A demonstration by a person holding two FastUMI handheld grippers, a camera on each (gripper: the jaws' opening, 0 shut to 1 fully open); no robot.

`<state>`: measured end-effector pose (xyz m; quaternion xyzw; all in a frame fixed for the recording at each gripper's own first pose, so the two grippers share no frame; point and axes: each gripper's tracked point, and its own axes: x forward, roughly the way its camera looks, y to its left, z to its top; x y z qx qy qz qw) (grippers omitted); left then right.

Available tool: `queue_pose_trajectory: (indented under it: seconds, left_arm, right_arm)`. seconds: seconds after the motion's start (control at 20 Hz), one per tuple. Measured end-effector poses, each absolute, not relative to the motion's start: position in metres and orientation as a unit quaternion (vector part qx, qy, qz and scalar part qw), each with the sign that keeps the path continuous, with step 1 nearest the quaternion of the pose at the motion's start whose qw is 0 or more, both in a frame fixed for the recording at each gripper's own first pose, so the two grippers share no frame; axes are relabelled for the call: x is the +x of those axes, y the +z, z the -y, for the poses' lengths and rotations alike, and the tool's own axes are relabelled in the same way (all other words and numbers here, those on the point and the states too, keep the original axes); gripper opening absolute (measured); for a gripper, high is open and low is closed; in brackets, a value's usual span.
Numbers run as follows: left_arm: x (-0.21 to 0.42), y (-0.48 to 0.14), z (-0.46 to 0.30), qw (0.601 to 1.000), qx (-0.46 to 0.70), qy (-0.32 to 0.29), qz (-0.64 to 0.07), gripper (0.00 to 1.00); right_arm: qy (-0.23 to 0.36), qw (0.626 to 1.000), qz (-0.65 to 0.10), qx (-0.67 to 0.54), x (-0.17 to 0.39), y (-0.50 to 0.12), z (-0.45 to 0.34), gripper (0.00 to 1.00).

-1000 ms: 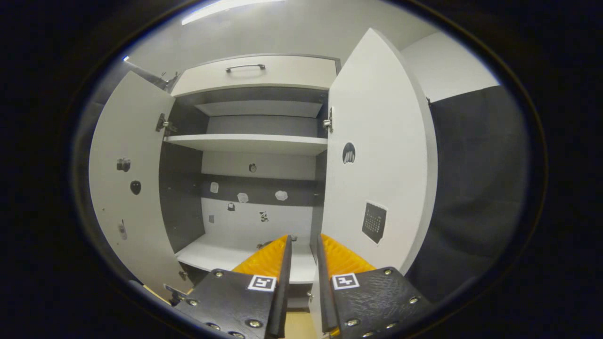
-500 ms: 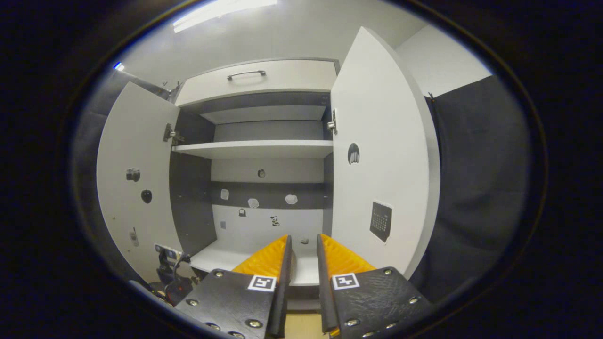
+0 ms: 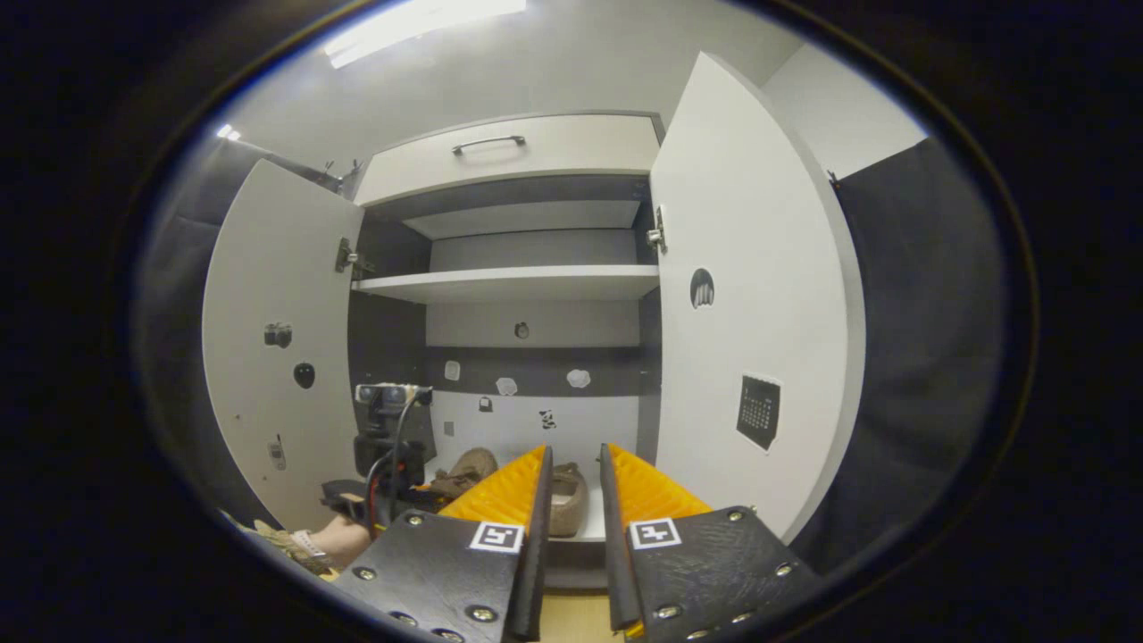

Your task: Grab one shoe with the right hand and put it into the shoe cabinet, grab the other shoe with the left hand and put it into the shoe cabinet; then close the right door with the right hand and the left door with the left hand.

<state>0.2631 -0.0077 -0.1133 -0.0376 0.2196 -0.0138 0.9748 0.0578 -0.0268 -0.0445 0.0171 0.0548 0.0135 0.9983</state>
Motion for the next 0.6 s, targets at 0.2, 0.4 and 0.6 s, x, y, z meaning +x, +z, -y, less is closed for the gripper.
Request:
queue_pose_trajectory:
  seconds: [0.2, 0.4, 0.6]
  left_arm:
    - [0.306, -0.107, 0.005, 0.977, -0.028, -0.004, -0.213, 0.00]
    - [0.341, -0.107, 0.002, 0.977, -0.027, 0.004, -0.213, 0.00]
    - [0.357, -0.121, -0.001, 0.973, -0.017, 0.010, -0.232, 0.00]
  right_arm:
    - [0.014, 0.998, -0.054, 0.024, 0.058, -0.045, 0.026, 0.29]
    - [0.008, 0.998, -0.056, 0.024, 0.060, -0.047, 0.030, 0.29]
    - [0.001, 0.998, -0.058, 0.026, 0.062, -0.046, 0.036, 0.29]
